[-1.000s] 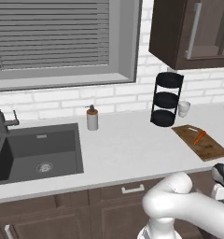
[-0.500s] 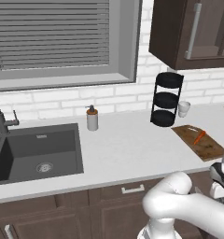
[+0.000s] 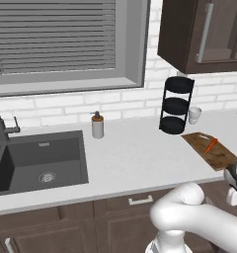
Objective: Place the appropriate cutting tool for cutting the carrot skin on the cutting board.
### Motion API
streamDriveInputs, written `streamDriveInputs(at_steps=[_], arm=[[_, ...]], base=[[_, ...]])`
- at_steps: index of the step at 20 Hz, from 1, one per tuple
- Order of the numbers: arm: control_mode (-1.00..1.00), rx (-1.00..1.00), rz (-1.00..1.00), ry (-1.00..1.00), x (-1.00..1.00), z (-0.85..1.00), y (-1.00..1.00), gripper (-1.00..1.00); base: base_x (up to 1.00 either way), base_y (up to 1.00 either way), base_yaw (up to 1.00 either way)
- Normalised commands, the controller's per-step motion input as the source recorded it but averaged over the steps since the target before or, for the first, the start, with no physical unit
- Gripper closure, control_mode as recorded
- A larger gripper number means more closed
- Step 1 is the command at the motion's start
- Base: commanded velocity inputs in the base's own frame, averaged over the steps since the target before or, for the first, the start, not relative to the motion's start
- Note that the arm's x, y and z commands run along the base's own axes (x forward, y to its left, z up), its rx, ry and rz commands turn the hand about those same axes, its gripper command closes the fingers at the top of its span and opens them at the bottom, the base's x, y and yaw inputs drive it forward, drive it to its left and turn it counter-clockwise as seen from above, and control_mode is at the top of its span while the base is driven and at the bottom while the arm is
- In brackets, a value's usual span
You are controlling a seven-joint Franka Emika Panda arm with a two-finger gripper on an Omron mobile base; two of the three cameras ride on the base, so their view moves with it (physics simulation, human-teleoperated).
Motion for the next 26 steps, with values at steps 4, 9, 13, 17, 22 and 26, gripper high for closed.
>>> streamDriveInputs(at_steps=[4, 9, 13, 17, 22, 26], arm=[[-1.0, 0.0, 0.13, 0.0, -0.47, 0.91, 0.01, 1.0], [-1.0, 0.0, 0.19, 0.0, -0.48, 0.95, 0.01, 1.0], [-1.0, 0.0, 0.21, 0.0, -0.34, 1.0, 0.01, 1.0], [-1.0, 0.0, 0.21, 0.0, -0.32, 1.0, 0.0, 1.0], [-1.0, 0.0, 0.18, -0.05, 0.02, 0.84, 0.0, 1.0], [-1.0, 0.0, 0.18, -0.09, 0.5, 0.38, -0.01, 1.0]], base=[[0.0, 0.0, 0.0], [0.0, 0.0, 0.0], [0.0, 0.0, 0.0], [0.0, 0.0, 0.0], [0.0, 0.0, 0.0], [0.0, 0.0, 0.0]])
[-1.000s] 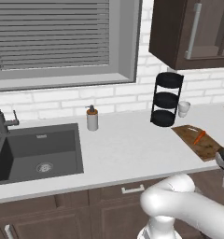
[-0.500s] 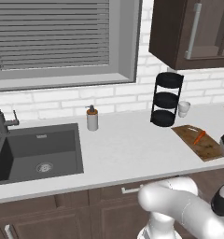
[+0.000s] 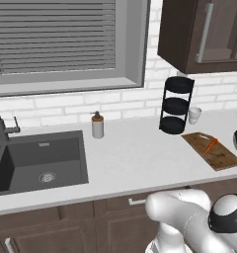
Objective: Place the appropriate cutting tool for cutting the carrot skin on the cutting board.
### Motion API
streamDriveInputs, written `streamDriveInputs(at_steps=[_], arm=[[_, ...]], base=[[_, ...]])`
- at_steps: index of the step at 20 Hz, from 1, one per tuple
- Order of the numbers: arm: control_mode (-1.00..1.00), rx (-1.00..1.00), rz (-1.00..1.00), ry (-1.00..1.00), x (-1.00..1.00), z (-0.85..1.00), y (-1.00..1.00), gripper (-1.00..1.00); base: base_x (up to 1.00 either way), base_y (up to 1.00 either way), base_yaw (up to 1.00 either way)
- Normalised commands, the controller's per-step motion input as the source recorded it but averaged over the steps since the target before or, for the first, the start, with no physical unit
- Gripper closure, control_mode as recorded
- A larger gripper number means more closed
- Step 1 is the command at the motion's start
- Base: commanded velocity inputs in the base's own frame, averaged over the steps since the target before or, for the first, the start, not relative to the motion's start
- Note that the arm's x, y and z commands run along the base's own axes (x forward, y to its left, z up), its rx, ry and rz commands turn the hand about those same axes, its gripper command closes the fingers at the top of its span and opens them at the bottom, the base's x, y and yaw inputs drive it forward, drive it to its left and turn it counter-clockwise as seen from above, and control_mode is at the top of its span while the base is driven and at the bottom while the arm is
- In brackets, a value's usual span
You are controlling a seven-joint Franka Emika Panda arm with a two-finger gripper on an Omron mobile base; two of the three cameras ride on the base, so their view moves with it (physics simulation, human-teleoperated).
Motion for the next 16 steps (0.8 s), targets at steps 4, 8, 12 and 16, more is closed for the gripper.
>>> streamDriveInputs(at_steps=[4, 8, 12, 16], arm=[[-1.0, 0.02, 0.19, -0.03, 0.84, 0.14, -0.01, 1.0], [-1.0, 0.06, 0.2, 0.0, 0.98, 0.01, 0.0, 1.0], [-1.0, 0.11, 0.19, 0.0, 0.94, 0.0, -0.03, 1.0], [-1.0, 0.12, 0.17, 0.0, 0.8, 0.0, -0.01, 1.0]], base=[[0.0, 0.0, 0.0], [0.0, 0.0, 0.0], [0.0, 0.0, 0.0], [0.0, 0.0, 0.0]])
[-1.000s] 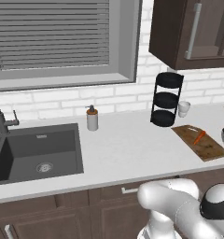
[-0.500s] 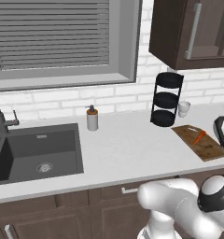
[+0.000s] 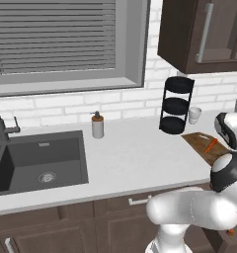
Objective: Place the appropriate cutting tool for cutting the carrot skin on the cutting board.
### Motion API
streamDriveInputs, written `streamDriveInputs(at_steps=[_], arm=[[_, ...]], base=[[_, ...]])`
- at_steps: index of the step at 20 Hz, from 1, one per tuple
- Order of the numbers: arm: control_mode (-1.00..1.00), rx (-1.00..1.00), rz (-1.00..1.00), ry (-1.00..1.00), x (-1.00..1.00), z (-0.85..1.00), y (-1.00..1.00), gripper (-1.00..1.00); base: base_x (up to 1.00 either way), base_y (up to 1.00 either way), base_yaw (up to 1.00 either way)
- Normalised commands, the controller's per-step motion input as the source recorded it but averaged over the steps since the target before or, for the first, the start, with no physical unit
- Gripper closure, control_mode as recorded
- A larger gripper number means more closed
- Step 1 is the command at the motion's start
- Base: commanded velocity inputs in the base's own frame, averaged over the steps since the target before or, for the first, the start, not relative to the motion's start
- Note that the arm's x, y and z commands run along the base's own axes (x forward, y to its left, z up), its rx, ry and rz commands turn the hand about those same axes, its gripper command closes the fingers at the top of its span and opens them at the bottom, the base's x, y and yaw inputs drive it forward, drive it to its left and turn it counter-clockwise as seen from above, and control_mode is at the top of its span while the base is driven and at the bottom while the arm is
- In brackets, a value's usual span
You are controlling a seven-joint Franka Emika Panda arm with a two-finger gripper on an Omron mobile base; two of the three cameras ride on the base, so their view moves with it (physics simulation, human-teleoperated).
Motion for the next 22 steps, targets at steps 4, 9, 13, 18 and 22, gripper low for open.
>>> streamDriveInputs(at_steps=[4, 9, 13, 18, 22], arm=[[-1.0, 0.08, 0.11, 0.0, 0.71, -0.14, 0.0, 1.0], [-1.0, 0.01, 0.05, 0.0, 0.66, -0.38, 0.0, 1.0], [-1.0, 0.0, 0.04, 0.0, 0.6, -0.54, 0.0, 1.0], [-1.0, 0.01, 0.03, 0.0, 0.44, -0.39, 0.0, 1.0], [-1.0, 0.03, 0.02, 0.0, 0.21, -0.26, 0.0, 1.0]], base=[[0.0, 0.0, 0.0], [0.0, 0.0, 0.0], [0.0, 0.0, 0.0], [0.0, 0.0, 0.0], [0.0, 0.0, 0.0]])
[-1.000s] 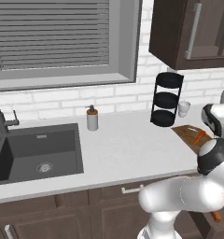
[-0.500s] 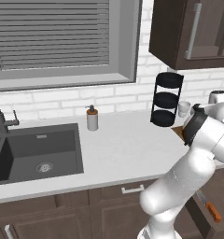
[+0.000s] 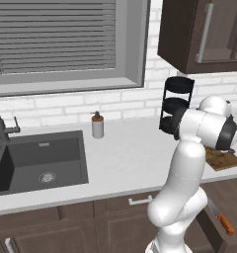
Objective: Place the appropriate cutting tool for cutting the carrot skin on the cutting board.
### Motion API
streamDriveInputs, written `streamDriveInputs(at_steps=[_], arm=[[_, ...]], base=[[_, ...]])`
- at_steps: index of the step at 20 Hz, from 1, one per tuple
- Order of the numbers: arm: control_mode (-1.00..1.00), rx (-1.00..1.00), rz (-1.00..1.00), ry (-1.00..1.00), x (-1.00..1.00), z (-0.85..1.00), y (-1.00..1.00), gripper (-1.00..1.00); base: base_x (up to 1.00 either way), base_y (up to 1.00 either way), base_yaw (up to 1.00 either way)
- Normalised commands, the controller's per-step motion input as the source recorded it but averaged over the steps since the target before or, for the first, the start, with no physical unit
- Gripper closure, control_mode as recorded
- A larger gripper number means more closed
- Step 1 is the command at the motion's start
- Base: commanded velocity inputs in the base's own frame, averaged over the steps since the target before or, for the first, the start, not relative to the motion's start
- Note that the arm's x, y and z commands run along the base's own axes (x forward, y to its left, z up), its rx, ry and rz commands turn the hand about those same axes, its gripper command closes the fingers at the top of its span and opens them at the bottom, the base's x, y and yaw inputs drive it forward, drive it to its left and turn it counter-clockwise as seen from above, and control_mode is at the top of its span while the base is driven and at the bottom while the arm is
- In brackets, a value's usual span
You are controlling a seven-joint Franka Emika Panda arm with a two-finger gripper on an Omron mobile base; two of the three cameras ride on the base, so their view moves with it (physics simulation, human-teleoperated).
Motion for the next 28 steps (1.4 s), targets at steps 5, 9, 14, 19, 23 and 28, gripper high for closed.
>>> streamDriveInputs(at_steps=[5, 9, 14, 19, 23, 28], arm=[[-1.0, 0.01, 0.02, 0.01, 0.11, -0.4, 0.08, -1.0], [-1.0, 0.0, 0.0, 0.01, 0.0, -0.08, 0.16, -1.0], [-1.0, 0.0, 0.03, -0.02, -0.45, 0.52, 0.0, -1.0], [-1.0, 0.0, 0.06, -0.1, -0.61, 0.7, 0.05, -1.0], [-1.0, 0.0, 0.09, -0.13, -0.72, 0.67, 0.23, -1.0], [-1.0, 0.0, 0.13, -0.11, -0.6, 0.68, 0.34, -1.0]], base=[[0.0, 0.0, 0.0], [0.0, 0.0, 0.0], [0.0, 0.0, 0.0], [0.0, 0.0, 0.0], [0.0, 0.0, 0.0], [0.0, 0.0, 0.0]])
